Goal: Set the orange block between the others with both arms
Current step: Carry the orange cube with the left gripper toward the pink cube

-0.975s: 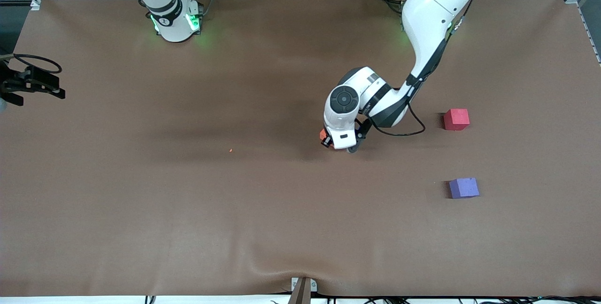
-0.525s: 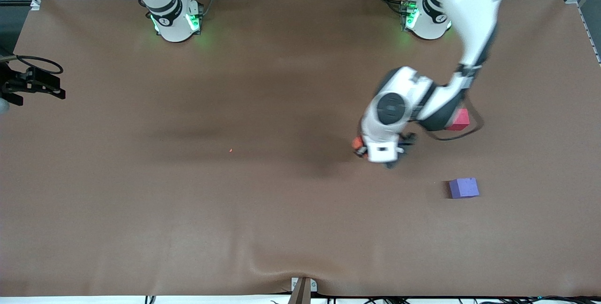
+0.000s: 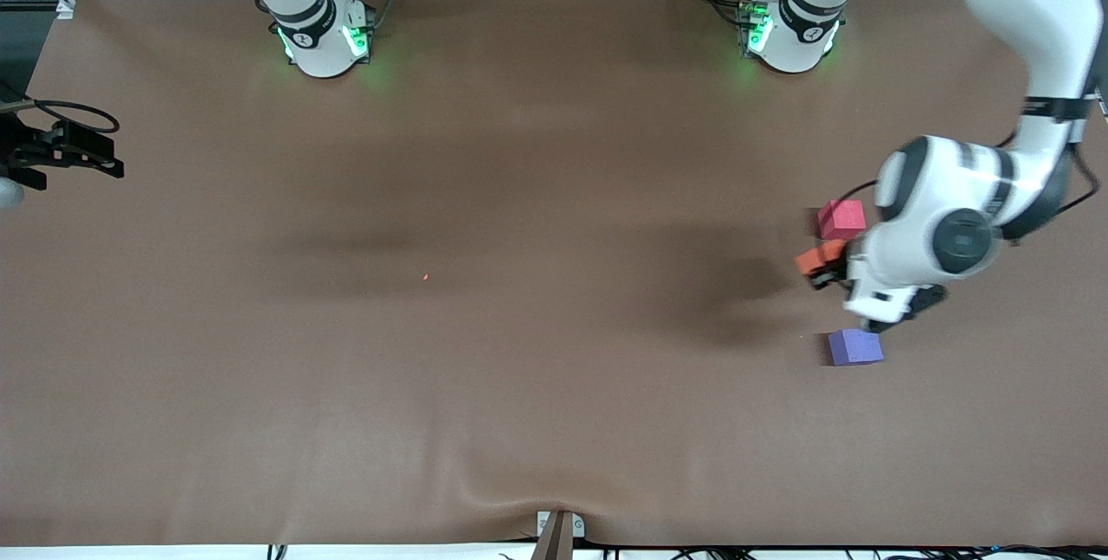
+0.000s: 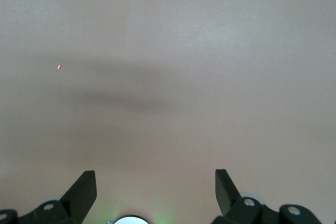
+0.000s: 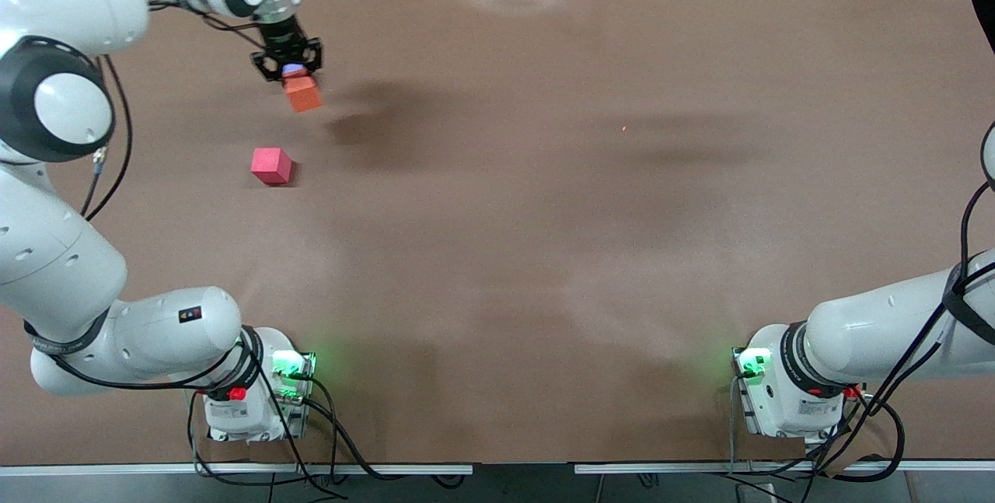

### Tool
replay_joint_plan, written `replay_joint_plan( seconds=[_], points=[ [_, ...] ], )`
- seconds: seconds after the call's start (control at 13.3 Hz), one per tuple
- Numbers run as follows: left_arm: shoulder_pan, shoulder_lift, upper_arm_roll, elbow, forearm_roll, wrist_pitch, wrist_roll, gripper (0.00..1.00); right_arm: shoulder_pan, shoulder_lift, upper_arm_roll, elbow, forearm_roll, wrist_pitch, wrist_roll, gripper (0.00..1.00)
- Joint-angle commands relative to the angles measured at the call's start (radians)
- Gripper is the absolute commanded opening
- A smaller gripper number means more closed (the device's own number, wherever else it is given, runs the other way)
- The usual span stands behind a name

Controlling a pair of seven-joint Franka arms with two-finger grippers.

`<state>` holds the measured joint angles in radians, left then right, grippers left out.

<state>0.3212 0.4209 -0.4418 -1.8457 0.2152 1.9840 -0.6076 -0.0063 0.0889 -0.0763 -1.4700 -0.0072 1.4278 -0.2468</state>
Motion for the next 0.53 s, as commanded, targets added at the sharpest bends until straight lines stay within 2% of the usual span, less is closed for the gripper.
replay_joint_plan(
  seconds=[0.0,0.3,0.45],
  points=[
    [0.077,-0.024,-0.025,-0.084,0.023,0.05,0.178,0.0,0.014,-0.009,-0.007,-0.001,-0.024,-0.023,0.014,1.0],
    [0.173,-0.011,-0.024,-0.137,0.024,0.168,0.417,0.0,0.011,-0.006,-0.008,-0.001,-0.016,-0.035,0.015,1.0],
    [0.179,-0.001,-0.024,-0.162,0.024,0.228,0.431,0.0,0.005,-0.005,-0.008,-0.001,-0.014,-0.035,0.014,1.0]
  ],
)
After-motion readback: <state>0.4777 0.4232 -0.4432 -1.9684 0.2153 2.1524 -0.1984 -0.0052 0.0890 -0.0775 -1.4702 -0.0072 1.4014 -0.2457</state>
